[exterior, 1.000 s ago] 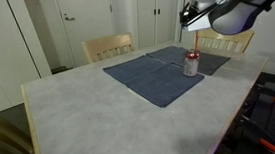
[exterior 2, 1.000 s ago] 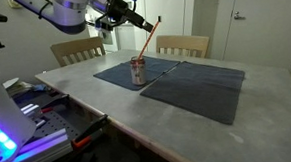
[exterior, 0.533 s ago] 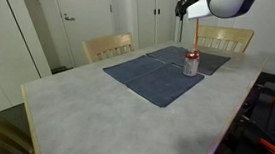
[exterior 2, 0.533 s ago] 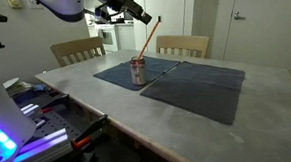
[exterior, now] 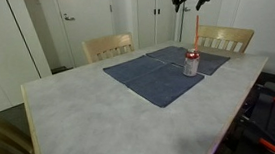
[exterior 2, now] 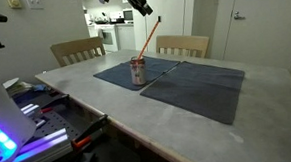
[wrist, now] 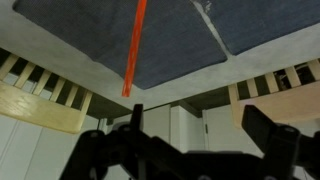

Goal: Put the straw in the can

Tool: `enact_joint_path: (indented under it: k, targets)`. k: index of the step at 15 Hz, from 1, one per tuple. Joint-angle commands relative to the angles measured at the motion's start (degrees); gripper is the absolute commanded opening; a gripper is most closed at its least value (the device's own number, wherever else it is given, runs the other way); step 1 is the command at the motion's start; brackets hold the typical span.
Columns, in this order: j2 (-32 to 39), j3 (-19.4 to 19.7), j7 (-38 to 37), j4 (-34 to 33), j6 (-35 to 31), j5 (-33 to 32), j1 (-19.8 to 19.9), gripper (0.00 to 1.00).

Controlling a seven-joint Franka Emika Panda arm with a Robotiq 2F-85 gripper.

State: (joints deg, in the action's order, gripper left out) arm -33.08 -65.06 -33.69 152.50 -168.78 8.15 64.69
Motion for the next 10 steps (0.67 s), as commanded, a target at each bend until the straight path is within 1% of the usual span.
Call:
enact_joint_path:
  k: [1,4,7,9,10]
  targets:
    - [9.33,8.55,5.35,-5.18,8.12,-1.76,-7.02,1.00]
    - [14.33,15.78,7.06,-9.02,15.25,-3.40,-14.14,1.00]
    - [19.97,23.85,7.67,-12.70,21.69,-6.18,-22.61,1.00]
    - [23.36,30.81,9.02,-14.99,25.69,-7.29,-30.07,1.00]
    - [24.72,35.16,10.59,-16.00,27.56,-6.64,-34.50,1.00]
